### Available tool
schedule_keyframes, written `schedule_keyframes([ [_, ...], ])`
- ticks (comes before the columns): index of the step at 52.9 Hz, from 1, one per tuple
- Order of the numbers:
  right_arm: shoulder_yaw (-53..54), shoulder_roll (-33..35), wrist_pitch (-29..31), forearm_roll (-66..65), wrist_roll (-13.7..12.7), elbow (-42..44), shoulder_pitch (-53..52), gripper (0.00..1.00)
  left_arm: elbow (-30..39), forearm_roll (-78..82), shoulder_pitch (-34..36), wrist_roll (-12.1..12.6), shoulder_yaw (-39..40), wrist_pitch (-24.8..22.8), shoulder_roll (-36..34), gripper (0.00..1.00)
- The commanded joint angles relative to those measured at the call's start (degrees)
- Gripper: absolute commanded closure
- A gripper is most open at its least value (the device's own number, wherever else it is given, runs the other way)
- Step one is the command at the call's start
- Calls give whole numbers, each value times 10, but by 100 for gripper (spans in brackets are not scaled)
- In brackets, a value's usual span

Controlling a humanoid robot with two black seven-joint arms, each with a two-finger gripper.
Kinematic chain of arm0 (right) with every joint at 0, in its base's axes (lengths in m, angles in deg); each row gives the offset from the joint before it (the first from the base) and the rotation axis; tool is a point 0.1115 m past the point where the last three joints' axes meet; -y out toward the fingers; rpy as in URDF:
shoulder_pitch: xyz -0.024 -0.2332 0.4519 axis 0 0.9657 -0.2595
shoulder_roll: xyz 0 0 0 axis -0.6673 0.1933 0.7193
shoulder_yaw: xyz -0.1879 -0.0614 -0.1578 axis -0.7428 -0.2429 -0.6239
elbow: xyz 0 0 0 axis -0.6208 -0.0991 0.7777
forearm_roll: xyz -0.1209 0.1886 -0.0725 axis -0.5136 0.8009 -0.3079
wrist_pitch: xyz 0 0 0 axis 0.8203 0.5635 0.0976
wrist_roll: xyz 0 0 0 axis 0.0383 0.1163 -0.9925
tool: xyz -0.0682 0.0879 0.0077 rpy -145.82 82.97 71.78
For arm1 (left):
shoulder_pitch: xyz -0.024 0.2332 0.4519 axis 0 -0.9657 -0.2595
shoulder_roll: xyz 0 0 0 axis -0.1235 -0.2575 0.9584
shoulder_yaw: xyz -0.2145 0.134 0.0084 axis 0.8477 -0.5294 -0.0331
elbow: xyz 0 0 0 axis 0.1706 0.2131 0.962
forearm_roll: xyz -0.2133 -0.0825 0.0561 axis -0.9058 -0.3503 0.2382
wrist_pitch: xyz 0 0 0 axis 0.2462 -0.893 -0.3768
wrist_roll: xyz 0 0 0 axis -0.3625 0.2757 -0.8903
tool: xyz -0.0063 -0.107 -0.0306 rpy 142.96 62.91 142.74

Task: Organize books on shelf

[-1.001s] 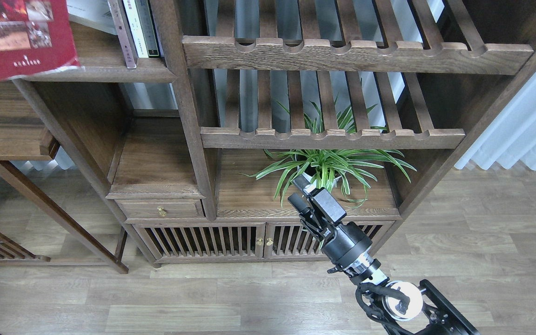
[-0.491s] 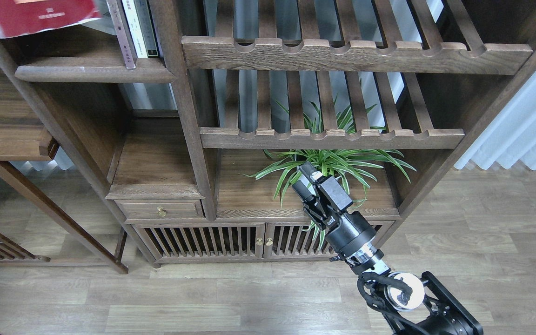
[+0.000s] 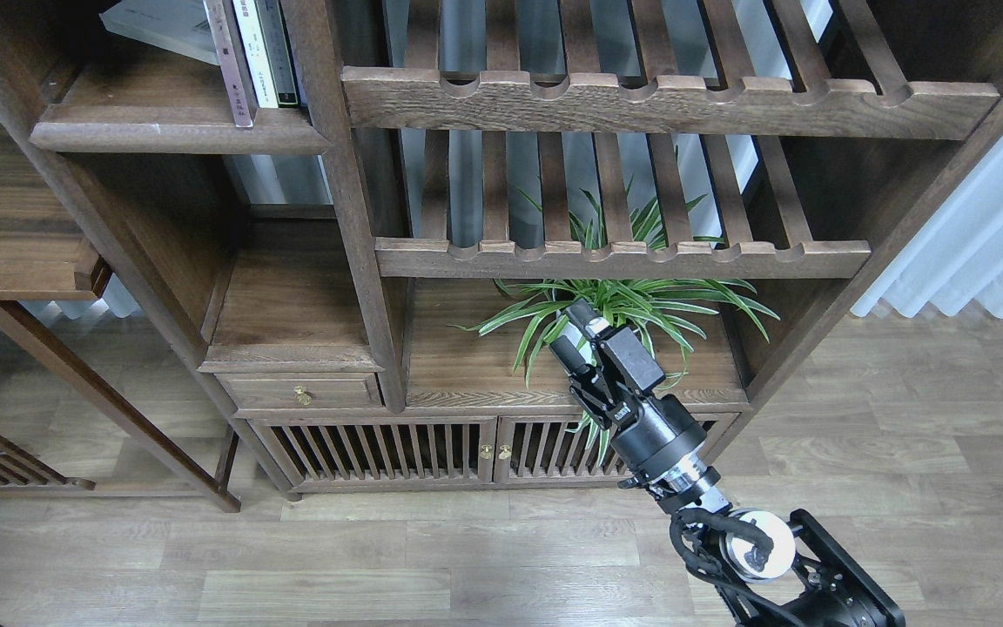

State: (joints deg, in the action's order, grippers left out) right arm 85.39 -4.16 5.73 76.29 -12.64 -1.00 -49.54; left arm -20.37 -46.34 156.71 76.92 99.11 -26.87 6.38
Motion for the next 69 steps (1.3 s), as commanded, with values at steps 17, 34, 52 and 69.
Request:
schedule_keyframes([
  [17,-4,0,0,33,3,-1,0,1,-120,-4,29,-86,-19,0,109,95],
  [34,0,0,0,38,5,-1,2,1,-121,-6,18,-90,-26,0,134,90],
  [52,3,0,0,53,5,0,-3,1,-77,-7,-7,-85,-56,0,141,68],
  [69,4,0,0,67,5,7,-6,1,-14,-9,-52,-88,-45,0,141,20],
])
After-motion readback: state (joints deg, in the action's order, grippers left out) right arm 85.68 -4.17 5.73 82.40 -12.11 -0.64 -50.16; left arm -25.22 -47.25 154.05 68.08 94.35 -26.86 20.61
